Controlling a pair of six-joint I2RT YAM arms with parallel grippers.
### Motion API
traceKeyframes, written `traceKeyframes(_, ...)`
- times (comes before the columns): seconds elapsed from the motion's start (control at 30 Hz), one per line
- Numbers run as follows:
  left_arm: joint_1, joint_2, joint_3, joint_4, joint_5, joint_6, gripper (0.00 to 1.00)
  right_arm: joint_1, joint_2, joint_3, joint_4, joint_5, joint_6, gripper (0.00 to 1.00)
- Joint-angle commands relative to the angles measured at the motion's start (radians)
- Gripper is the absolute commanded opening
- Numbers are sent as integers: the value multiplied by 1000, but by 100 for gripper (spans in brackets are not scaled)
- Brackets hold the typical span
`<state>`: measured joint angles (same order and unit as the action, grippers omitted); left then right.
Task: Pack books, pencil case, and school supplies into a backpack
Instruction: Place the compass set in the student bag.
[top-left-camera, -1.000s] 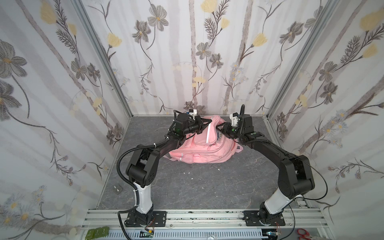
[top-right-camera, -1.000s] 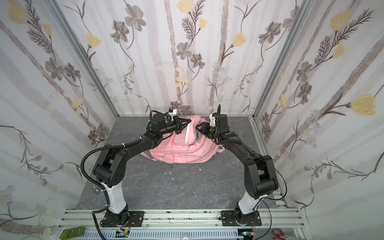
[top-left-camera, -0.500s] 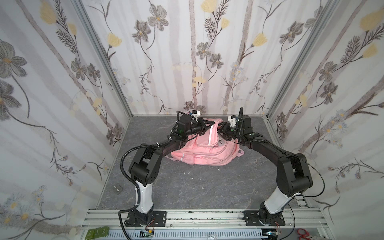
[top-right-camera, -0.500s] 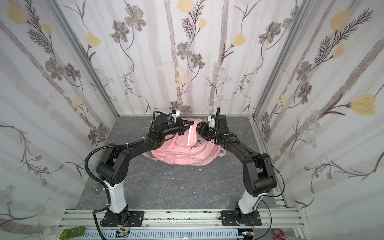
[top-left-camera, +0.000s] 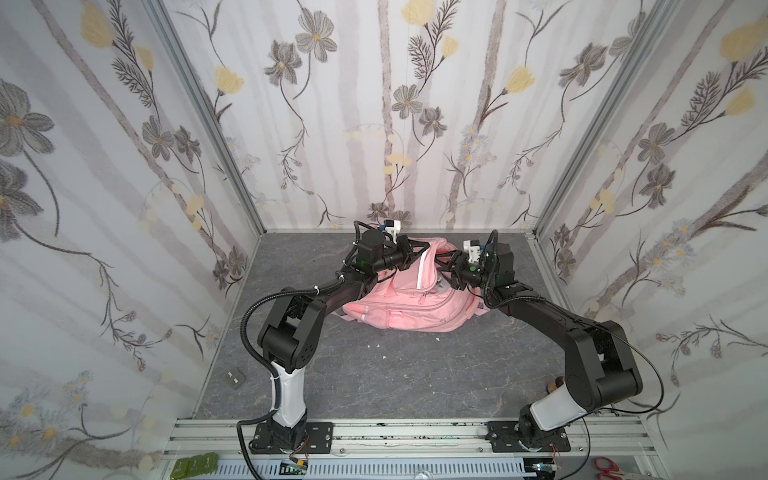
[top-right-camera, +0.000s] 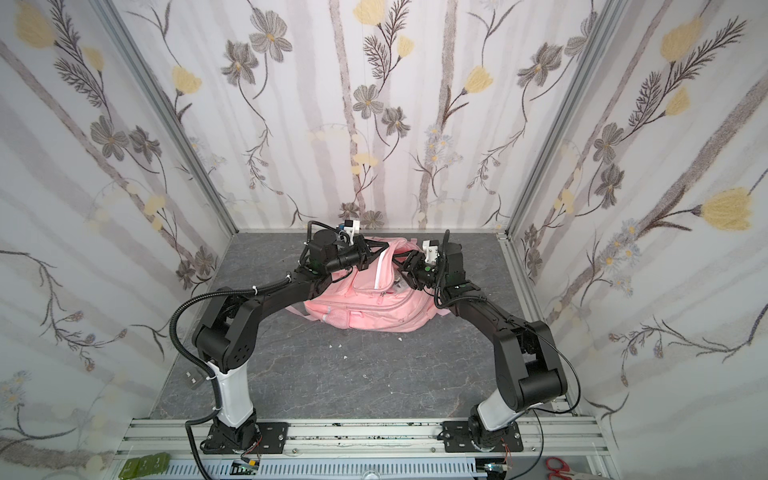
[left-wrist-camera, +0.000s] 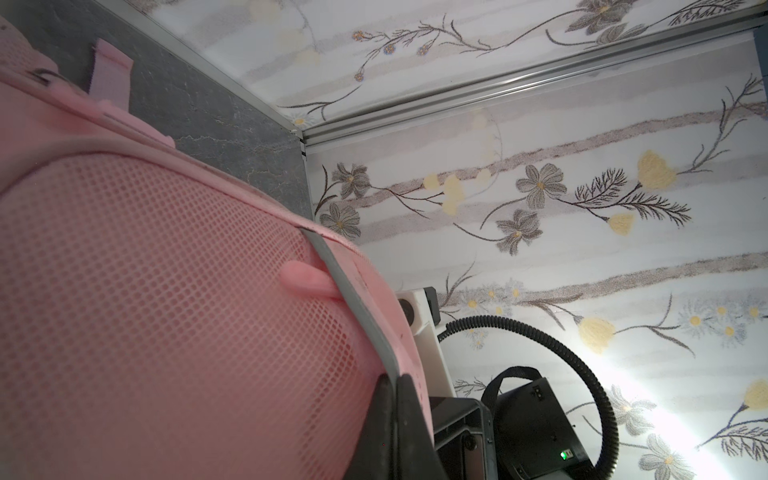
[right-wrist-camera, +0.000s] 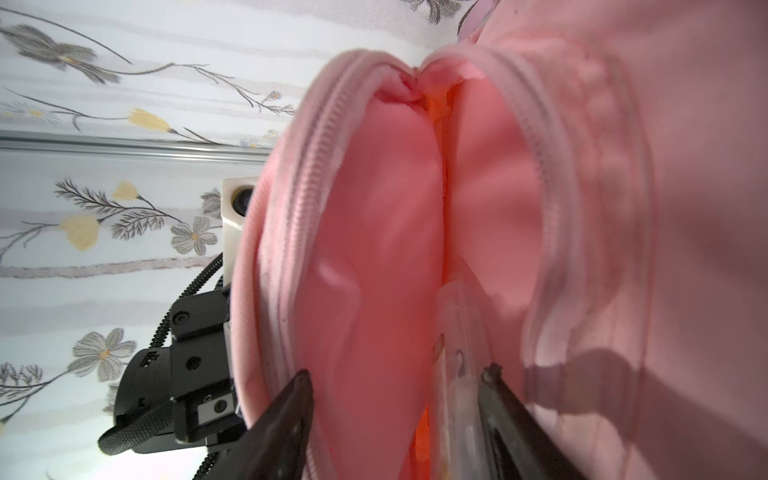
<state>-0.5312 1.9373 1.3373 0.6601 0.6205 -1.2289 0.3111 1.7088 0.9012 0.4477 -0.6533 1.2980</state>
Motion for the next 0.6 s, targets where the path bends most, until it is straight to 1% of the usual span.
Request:
traceKeyframes(0.0,-9,-9,23,95,-64,22,0,34,-3,-68,287,-44,212,60)
traceKeyframes(0.13,-21,0,36,86,-81,23,0,83,30,-113,501,7,387,57)
traceKeyframes(0.2,-26,3,37,75,-85,26,0,99,43,-109,550,21,423,57)
traceKeyframes(0.3,-28,7,34,70,-87,30,0,96,36,-113,541,27,418,57)
traceKeyframes(0.5,-28,-3,26,40,-107,50,0,37,-30,-145,427,32,332,59)
traceKeyframes(0.57,-29,-8,26,24,-116,58,0,19,-50,-180,397,29,309,60)
